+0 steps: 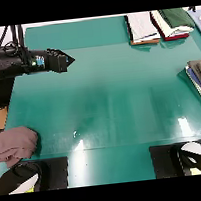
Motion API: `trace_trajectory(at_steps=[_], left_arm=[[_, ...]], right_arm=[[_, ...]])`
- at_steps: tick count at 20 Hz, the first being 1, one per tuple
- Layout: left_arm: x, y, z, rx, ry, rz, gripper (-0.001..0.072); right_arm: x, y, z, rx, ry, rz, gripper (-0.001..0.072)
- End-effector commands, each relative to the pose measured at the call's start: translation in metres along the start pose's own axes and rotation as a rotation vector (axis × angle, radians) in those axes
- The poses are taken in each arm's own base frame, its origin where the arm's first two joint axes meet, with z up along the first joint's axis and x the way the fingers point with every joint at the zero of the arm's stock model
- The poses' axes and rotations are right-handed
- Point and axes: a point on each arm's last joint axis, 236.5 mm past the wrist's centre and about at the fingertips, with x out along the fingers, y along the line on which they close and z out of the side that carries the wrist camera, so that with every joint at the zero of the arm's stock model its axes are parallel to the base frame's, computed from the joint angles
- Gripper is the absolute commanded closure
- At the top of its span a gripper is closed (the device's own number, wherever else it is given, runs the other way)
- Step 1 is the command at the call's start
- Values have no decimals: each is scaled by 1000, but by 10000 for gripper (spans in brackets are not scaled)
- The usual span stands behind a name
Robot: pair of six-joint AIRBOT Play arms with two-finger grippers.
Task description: Fold the shirts.
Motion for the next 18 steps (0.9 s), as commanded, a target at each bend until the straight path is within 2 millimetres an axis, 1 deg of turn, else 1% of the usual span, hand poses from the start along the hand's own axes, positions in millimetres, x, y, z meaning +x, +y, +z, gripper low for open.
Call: trace_trajectory(at_steps=[1, 2, 4, 6, 8, 9, 10, 11, 12, 14, 18], left_arm=[[0, 2, 1, 5, -4, 7, 685], [0, 2, 1, 5, -3, 7, 685], [0, 0, 2, 1, -8, 2, 684], [0, 0, 2, 0, -8, 1, 685], [0, 0, 2, 0, -8, 1, 684], [0, 0, 2, 0, -8, 1, 684], [0, 0, 2, 0, -8, 1, 684], [0, 0, 2, 0, -8, 0, 684], [0, 0, 2, 0, -8, 1, 685], [0, 0, 2, 0, -8, 1, 685], [0, 0, 2, 0, -8, 1, 684]], right_arm=[[32, 128, -20, -173, 93, 267, 202], [40, 165, -38, -237, 143, 331, 202], [48, 227, -72, -347, 215, 442, 203], [49, 280, -103, -436, 258, 537, 204], [44, 320, -130, -503, 287, 614, 210], [40, 335, -143, -530, 304, 645, 313], [36, 348, -156, -557, 326, 676, 516], [32, 356, -166, -576, 342, 698, 700], [29, 364, -175, -593, 355, 717, 694], [25, 372, -184, -611, 370, 738, 694], [23, 374, -188, -617, 380, 745, 694]])
